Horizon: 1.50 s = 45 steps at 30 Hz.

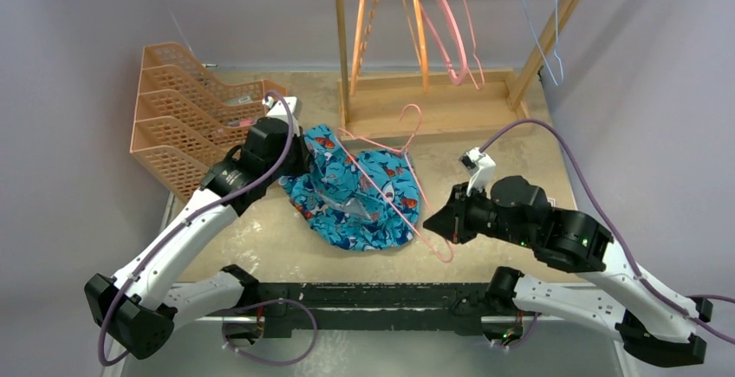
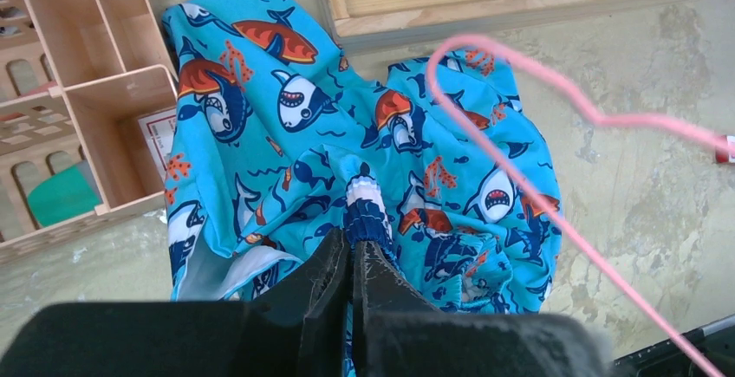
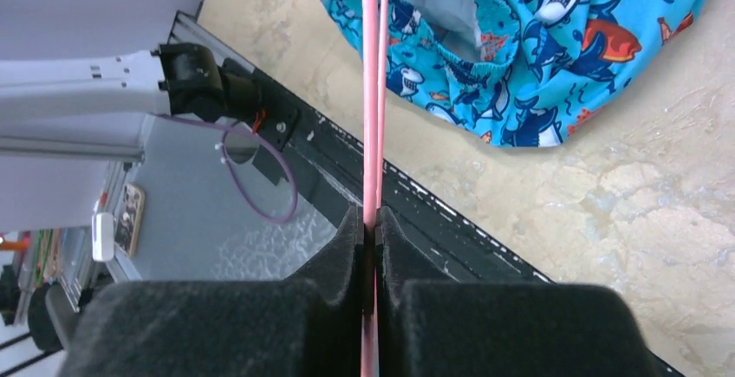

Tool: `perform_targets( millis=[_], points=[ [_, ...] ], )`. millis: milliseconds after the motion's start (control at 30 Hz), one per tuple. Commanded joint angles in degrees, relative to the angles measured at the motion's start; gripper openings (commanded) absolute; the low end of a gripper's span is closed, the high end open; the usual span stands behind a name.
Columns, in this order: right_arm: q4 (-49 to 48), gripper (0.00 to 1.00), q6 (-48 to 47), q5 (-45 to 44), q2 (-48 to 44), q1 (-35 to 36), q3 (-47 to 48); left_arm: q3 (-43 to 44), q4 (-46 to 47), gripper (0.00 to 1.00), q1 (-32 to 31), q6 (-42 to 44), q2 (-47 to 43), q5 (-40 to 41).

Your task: Place the shorts on the hanger

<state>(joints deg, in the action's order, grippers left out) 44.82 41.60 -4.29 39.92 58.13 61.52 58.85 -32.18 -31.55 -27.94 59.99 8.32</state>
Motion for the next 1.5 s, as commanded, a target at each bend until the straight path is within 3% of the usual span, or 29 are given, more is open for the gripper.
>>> perform_targets(
  millis=[0, 200, 500, 667, 867, 1100, 1300, 1467],
  points=[
    [2.4, 0.00, -3.5, 3.9, -0.6, 0.2, 2.2, 5.0, -1.0, 0.00, 0.6, 0.9, 1.5, 2.1],
    [1.1, 0.00, -5.6, 10.4, -4.6, 0.3, 1.9, 7.4, -2.4, 0.00, 0.8, -0.7, 4.1, 1.7],
    [5.5, 0.00, -9.4, 10.2, -5.7, 0.3, 4.4, 7.7, -0.5, 0.00, 1.1, -1.4, 5.1, 2.5],
    [3.2, 0.00, -11.4, 15.4, -5.7, 0.2, 2.1, 8.9, -0.7, 0.00, 1.0, -2.3, 5.2, 1.9],
    [1.2, 0.00, -12.9, 12.8, -2.1, 0.3, 0.8, 10.2, -1.0, 0.00, 1.1, -3.4, 4.6, -1.2],
    [3.2, 0.00, -15.0, 1.3, 4.5, 0.3, 2.9, 12.2, -3.1, 0.00, 1.1, -1.1, 3.0, -4.1],
    [4.5, 0.00, -17.1, 1.1, 6.5, 0.3, 6.3, 13.4, -6.2, 0.00, 1.1, 2.8, 2.7, -1.0],
    [6.3, 0.00, -15.5, 2.7, 3.2, 0.3, 9.1, 12.9, -5.9, 0.00, 1.1, 1.0, 3.4, -1.1]
  ],
)
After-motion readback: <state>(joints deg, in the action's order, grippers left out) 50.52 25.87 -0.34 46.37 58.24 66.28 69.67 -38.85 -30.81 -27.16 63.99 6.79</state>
